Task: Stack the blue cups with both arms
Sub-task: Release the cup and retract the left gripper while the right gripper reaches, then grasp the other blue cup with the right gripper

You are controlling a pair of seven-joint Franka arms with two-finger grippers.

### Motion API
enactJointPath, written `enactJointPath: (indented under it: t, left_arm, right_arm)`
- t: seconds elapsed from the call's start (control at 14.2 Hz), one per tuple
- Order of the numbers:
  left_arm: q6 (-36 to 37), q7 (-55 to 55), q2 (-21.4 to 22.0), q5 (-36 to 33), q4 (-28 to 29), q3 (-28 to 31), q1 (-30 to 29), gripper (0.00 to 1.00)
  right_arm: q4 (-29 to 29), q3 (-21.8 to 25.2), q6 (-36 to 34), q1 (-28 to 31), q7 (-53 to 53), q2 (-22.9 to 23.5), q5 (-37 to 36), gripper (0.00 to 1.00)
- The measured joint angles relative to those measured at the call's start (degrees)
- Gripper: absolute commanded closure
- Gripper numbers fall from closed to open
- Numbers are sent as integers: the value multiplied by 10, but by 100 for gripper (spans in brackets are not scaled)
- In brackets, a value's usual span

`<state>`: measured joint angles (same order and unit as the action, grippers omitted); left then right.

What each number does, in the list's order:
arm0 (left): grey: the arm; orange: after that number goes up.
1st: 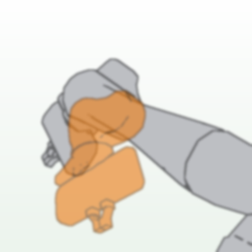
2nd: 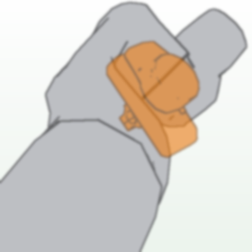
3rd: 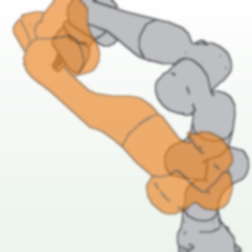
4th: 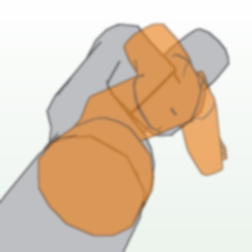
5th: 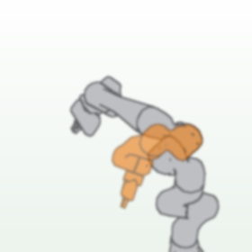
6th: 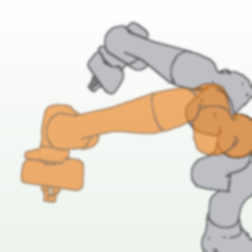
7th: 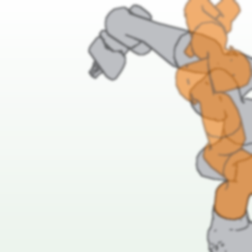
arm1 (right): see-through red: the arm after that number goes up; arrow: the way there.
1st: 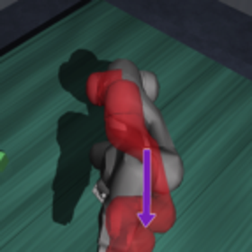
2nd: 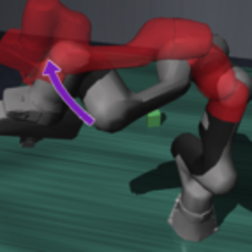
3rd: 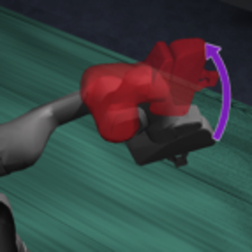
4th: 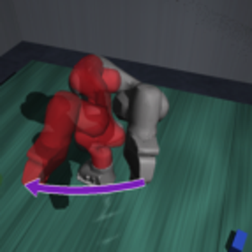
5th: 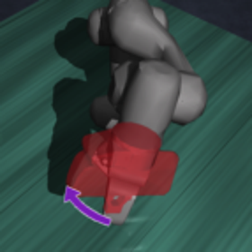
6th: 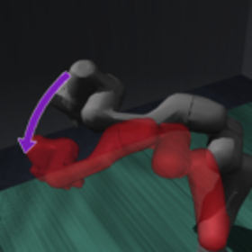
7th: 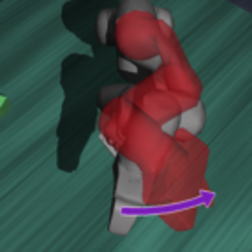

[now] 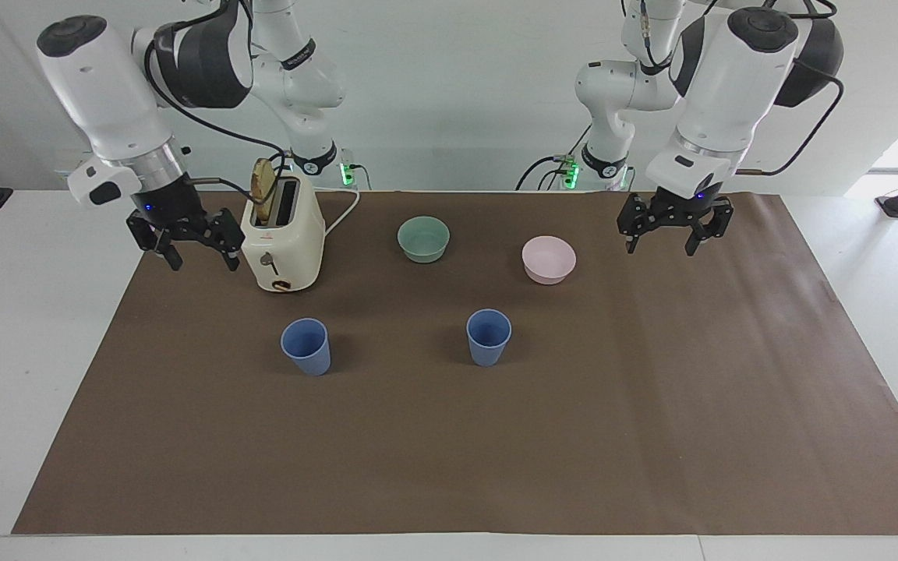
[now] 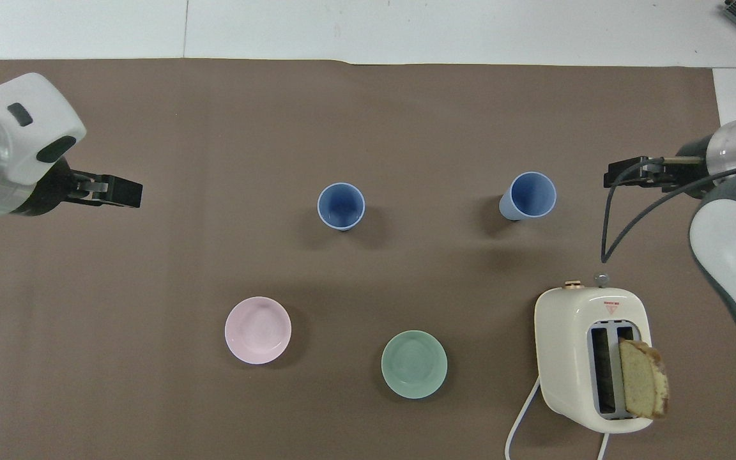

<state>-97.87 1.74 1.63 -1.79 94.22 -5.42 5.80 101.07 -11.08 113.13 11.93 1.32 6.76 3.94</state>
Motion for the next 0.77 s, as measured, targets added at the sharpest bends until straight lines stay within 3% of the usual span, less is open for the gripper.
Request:
enactJointPath:
  t: [0.28,0.77]
  left_arm:
    - [71,-62,18,1,-40,5,-26,0]
    - [96,-111,24,15,-32,4,-53,0]
  right_arm:
    - [8,0,37,-24,0,51,0,0]
    - [41,0,90,-31,0,82,0,0]
